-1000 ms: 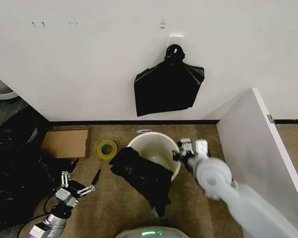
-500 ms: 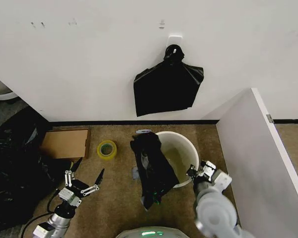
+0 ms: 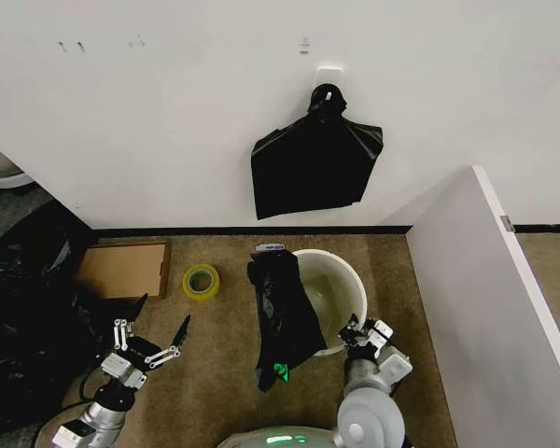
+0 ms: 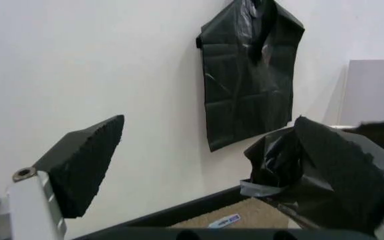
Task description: Place the garbage bag over the trash bin.
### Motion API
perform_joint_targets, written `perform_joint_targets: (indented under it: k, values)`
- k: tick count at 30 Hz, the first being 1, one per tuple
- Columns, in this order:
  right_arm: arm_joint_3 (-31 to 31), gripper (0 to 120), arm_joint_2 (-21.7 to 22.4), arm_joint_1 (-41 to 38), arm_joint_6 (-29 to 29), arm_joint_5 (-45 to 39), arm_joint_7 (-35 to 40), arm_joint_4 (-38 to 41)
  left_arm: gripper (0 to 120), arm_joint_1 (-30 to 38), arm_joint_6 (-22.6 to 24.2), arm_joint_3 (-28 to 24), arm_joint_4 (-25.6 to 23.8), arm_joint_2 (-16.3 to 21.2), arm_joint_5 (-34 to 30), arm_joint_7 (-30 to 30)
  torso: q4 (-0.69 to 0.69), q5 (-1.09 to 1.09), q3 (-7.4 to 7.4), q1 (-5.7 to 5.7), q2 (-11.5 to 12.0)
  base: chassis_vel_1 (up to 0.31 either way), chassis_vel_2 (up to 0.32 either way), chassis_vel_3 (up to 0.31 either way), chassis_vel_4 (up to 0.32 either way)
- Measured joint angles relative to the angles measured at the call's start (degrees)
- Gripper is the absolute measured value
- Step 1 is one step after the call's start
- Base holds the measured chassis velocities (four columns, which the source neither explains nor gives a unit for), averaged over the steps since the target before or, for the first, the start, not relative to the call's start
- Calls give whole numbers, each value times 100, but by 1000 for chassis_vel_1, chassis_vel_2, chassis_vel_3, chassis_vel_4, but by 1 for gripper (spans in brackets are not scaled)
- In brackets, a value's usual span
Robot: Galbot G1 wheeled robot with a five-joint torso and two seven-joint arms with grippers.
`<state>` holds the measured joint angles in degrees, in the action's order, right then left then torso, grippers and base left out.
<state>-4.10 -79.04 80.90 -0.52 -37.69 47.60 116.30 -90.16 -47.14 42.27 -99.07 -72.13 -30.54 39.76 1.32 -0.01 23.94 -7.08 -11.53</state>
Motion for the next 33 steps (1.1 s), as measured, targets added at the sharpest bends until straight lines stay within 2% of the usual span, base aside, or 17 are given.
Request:
perform_joint_targets:
  k: [12, 26, 33]
  values:
    - [87, 1, -126, -129, 398, -231, 601, 85, 100, 46, 0, -25, 69, 6, -7, 5, 0, 2, 0, 0, 0, 0, 0, 0, 0]
    - [194, 1, -191, 54, 553, 203, 679, 596, 100, 12, 0, -26, 38, -30, -7, 16, 0, 1, 1, 0, 1, 0, 0, 0, 0]
    - [248, 1, -251, 251, 655, 97, 874, 795, 100, -32, 0, -18, -30, -53, 1, 20, 0, 1, 1, 0, 2, 0, 0, 0, 0]
